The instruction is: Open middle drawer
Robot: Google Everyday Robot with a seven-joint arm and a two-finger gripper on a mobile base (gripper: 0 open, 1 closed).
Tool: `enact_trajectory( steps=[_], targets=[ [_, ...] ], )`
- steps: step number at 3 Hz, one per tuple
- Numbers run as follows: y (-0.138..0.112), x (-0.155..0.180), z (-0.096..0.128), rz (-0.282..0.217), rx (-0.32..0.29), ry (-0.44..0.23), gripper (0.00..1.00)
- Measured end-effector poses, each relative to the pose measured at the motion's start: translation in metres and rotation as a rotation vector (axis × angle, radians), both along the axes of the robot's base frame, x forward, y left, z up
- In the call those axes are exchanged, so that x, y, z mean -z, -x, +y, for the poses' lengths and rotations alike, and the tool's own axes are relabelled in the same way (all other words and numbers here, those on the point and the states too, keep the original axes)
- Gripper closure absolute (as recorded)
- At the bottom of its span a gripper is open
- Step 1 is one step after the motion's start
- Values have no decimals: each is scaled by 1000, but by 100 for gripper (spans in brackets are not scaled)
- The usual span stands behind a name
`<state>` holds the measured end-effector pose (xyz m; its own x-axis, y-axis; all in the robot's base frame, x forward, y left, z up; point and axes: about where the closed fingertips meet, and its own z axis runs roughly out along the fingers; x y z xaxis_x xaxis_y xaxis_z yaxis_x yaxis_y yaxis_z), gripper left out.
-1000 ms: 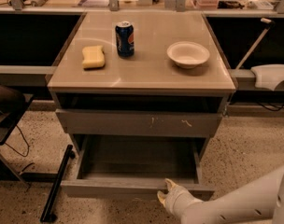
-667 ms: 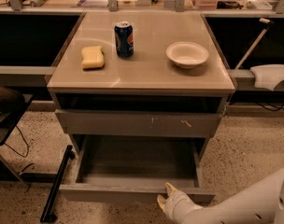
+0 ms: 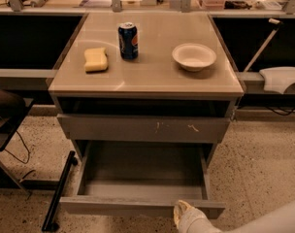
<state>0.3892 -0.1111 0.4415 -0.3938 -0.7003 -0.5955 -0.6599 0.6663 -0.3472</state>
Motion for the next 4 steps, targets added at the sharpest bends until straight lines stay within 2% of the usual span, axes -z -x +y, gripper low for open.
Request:
enact_trajectory(
  steps=[1,4],
  targets=[
    [-3,-6,2,0,0,0,81],
    [-3,-6,2,0,0,0,11]
  ],
)
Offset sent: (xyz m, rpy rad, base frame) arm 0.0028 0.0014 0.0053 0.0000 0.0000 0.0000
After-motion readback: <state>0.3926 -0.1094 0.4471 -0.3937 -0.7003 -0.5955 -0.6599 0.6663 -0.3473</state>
